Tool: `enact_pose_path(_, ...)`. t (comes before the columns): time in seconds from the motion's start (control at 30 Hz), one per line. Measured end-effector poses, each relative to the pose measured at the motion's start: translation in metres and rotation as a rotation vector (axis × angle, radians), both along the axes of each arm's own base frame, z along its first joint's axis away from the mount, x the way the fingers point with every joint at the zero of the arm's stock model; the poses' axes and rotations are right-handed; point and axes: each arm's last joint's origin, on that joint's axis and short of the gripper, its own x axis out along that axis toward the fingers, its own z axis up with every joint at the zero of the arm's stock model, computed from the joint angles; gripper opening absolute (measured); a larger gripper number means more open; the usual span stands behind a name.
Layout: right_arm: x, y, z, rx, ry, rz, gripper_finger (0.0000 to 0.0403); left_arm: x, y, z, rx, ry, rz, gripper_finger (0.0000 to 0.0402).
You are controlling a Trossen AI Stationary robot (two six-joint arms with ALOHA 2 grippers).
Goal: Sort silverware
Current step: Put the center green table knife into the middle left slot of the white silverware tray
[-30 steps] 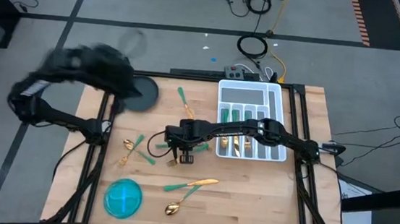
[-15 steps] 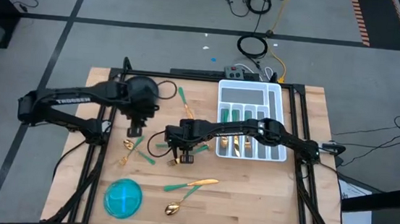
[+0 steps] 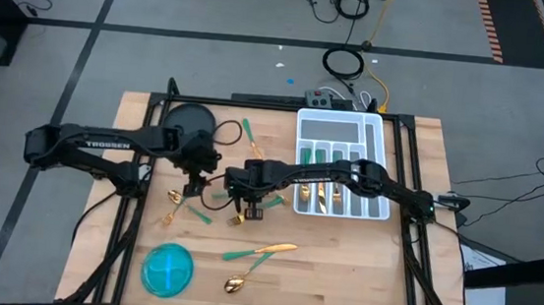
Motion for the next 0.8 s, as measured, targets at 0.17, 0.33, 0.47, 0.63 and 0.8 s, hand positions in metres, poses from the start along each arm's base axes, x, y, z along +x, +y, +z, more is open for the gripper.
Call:
enact_pose_path(0.17,0.002,-0.002,0.001,0.000,-0.023,-0.005,0.0000,0.002,-0.004,-0.014,-0.011,-0.060,0.033,0.0200)
enact_pose_path(0.33,0.005,-0.005,0.002,0.025,-0.053,-0.003,0.0000,0.008,-0.010,-0.017,-0.003,-0.128,0.011,0.0200)
enact_pose_path(0.47,0.005,-0.008,0.002,0.027,-0.054,-0.016,0.0000,0.014,-0.016,-0.024,-0.005,-0.113,-0.022,0.0200)
enact_pose_path(0.63,0.004,-0.010,0.002,0.024,-0.051,-0.019,0.0000,0.027,-0.023,-0.043,-0.004,-0.048,-0.060,0.0200)
enact_pose_path(0.8,0.002,-0.009,0.000,0.018,-0.022,-0.015,0.0000,0.030,-0.022,-0.051,0.079,-0.048,-0.027,0.0200)
